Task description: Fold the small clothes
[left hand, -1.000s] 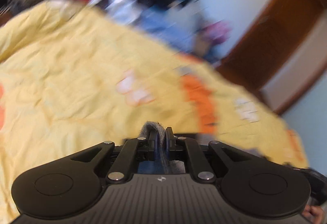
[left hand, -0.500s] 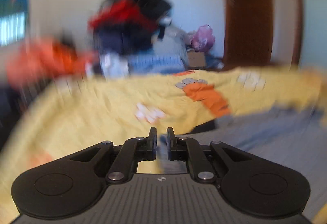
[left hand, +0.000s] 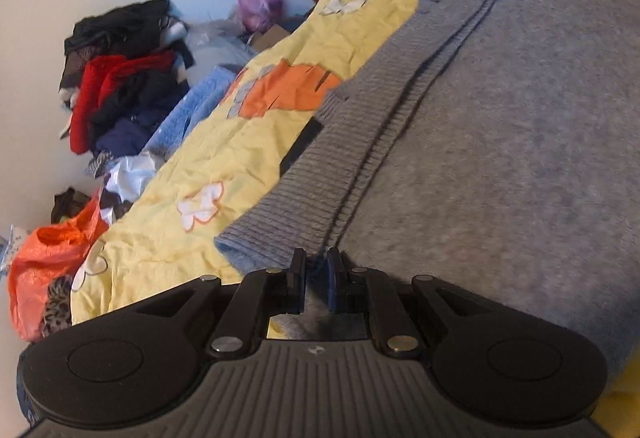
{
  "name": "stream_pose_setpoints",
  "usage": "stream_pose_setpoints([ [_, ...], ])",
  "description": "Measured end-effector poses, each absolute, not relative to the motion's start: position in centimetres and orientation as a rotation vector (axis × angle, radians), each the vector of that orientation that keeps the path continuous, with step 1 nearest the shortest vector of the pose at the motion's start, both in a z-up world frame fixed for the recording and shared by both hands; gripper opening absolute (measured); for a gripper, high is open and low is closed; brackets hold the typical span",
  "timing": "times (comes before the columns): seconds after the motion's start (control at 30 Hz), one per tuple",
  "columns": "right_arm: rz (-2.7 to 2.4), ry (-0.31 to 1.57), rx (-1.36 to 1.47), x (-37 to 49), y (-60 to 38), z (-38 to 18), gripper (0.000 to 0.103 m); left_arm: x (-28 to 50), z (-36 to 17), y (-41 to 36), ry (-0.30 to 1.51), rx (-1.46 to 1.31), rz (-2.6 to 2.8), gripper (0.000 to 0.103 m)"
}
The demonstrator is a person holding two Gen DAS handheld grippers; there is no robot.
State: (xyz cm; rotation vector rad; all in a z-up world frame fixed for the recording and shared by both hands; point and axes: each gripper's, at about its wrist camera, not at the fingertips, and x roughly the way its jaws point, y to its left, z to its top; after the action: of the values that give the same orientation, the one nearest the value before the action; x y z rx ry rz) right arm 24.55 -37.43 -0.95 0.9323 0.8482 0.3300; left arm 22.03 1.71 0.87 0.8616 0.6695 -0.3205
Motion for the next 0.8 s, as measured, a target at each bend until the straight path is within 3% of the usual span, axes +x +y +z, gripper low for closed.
stream_pose_setpoints([
  [0.03,0.331,0.849,0.931,24.7,-37.5,-0.9,0.078,22.4,0.8,1.8,0.670,0.872,-0.307,0.019],
  [0.07,0.334,0.849,0.932,24.7,-37.5,-0.9,0.078,22.5,0.8,1.9,0.657,0.874,-0.291,0.035],
  [0.1,0.341,0.847,0.935,24.8,-37.5,-1.0,0.078,22.7,1.1,2.0,0.637,0.867,-0.271,0.057],
  [0.17,0.349,0.848,0.938,24.7,-37.4,-1.1,0.078,22.8,1.3,2.2,0.591,0.869,-0.237,0.079],
  [0.33,0.366,0.850,0.958,24.5,-37.8,-1.1,0.078,22.3,2.0,3.0,0.571,0.842,-0.306,0.079],
  [0.57,0.407,0.862,0.956,26.1,-37.0,-0.8,0.078,24.2,0.1,1.0,0.442,1.057,-0.212,0.080],
  [0.7,0.340,0.683,1.099,26.5,-38.4,-0.9,0.077,29.7,4.0,2.2,0.403,0.773,0.163,0.079],
  [0.8,0.359,0.725,1.104,24.9,-38.4,-1.2,0.077,29.2,6.5,4.7,0.448,0.532,0.180,0.079],
])
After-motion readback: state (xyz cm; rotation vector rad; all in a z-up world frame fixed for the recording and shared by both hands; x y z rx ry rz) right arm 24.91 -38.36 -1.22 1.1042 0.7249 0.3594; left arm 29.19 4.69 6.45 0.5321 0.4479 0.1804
